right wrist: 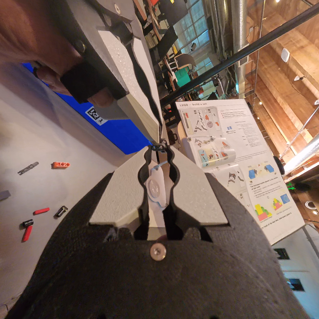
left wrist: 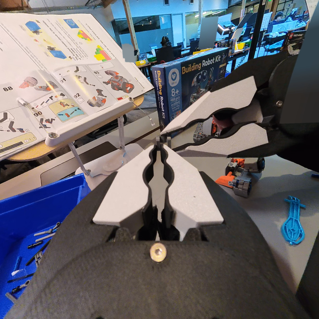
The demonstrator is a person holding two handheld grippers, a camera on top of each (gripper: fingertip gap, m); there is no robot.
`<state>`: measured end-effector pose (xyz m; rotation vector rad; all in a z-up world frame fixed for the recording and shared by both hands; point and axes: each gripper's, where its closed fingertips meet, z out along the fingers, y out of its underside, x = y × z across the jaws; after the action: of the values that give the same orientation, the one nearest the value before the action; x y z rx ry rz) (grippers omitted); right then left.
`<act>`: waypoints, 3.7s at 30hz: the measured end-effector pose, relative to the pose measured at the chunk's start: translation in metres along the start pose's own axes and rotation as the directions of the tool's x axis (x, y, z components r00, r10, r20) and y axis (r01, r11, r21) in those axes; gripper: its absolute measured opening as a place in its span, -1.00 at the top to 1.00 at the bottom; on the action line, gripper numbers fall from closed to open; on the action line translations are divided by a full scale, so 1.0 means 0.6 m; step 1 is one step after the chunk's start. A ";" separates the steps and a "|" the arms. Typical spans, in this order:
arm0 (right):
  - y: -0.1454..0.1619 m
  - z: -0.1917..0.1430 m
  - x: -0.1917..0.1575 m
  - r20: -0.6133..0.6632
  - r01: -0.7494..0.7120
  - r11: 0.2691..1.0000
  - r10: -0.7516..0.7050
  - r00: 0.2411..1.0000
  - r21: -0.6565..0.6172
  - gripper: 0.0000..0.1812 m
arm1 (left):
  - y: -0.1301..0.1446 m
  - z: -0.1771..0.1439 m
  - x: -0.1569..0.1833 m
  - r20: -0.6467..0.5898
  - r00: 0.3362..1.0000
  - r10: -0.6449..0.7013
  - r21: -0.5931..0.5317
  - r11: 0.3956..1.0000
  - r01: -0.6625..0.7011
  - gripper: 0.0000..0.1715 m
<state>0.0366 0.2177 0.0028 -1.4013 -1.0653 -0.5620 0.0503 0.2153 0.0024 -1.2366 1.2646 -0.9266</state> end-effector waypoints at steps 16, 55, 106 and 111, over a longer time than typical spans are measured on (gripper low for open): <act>-0.007 -0.007 0.015 0.004 -0.133 0.989 0.133 0.991 0.069 0.84 | -0.011 -0.024 0.001 -0.080 0.992 -0.093 0.046 0.994 0.097 0.99; 0.047 0.006 0.008 0.174 -0.469 0.882 0.454 0.874 0.052 0.84 | 0.298 -0.045 0.047 -0.014 0.989 -0.146 -0.629 0.770 0.105 0.70; 0.085 -0.011 0.059 0.145 -0.612 0.784 0.597 0.789 0.101 0.84 | 0.042 0.025 0.038 -0.571 0.646 -0.507 -0.068 0.813 0.579 0.92; 0.079 -0.012 0.059 0.161 -0.625 0.773 0.606 0.779 0.111 0.84 | 0.038 0.024 0.039 -0.570 0.656 -0.495 -0.052 0.819 0.572 0.92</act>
<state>0.0948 0.2272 0.0100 -1.5471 -0.6505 0.0919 0.0643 0.1982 -0.0253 -1.2999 1.2571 -1.9026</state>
